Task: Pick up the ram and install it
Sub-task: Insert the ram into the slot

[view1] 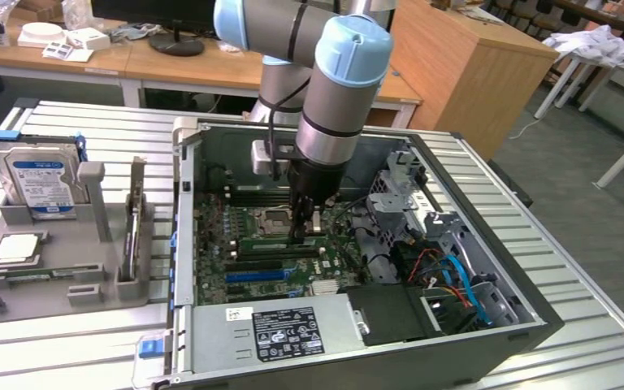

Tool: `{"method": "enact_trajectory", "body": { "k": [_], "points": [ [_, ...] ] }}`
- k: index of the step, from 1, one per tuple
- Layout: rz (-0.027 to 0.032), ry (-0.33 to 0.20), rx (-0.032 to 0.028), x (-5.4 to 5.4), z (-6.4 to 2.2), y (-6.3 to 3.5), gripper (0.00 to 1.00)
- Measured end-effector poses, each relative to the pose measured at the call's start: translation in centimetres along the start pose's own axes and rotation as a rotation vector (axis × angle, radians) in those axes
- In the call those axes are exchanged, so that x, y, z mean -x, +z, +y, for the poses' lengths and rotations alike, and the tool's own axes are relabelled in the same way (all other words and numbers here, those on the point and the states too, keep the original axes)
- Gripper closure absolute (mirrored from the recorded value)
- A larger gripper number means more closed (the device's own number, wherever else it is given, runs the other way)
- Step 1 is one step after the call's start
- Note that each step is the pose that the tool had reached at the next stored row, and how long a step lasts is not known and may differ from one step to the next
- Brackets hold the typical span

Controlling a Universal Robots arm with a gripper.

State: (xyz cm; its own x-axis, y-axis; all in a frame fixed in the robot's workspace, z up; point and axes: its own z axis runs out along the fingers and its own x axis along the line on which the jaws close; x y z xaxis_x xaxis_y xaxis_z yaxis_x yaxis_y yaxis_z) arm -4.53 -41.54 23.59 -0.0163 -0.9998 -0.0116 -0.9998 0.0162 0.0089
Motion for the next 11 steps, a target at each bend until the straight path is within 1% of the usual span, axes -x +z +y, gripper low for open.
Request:
{"method": "enact_trajectory", "body": {
  "k": [11],
  "points": [
    [0.0001,0.000,0.0000,0.00,0.00,0.19,0.88]
  ]
}}
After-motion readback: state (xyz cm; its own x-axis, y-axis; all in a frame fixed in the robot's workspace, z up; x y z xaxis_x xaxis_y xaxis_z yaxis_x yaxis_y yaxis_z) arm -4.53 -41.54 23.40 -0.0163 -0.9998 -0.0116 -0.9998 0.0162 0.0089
